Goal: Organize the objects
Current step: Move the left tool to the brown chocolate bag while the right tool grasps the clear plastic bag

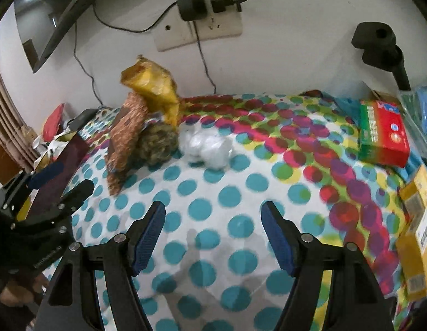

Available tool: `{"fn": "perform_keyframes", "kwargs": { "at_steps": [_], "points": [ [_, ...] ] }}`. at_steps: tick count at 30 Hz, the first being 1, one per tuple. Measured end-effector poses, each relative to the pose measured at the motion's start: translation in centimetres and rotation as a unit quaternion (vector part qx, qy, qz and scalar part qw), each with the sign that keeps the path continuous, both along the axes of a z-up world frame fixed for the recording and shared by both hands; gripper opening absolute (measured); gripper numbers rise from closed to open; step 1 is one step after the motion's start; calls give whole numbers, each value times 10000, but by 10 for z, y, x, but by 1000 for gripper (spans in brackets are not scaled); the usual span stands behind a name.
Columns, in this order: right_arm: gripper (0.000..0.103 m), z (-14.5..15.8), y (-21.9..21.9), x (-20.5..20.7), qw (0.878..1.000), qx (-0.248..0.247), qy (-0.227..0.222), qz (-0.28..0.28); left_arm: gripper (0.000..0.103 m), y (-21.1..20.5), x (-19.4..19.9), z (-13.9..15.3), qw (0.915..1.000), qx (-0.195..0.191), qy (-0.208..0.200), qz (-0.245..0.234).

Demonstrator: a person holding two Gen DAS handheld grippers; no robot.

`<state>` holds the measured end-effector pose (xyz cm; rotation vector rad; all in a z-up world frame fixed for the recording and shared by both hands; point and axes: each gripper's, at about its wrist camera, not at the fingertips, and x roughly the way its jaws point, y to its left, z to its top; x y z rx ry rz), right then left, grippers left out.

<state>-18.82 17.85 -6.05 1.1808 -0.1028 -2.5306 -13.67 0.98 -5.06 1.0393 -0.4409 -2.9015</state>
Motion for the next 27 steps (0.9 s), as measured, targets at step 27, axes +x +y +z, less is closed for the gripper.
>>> {"fn": "perform_keyframes", "kwargs": {
  "at_steps": [27],
  "points": [
    [45,-23,-26,-26,9993,210,-209,205,70,40,-19,-27,9845,-1552,637,518]
  ]
}}
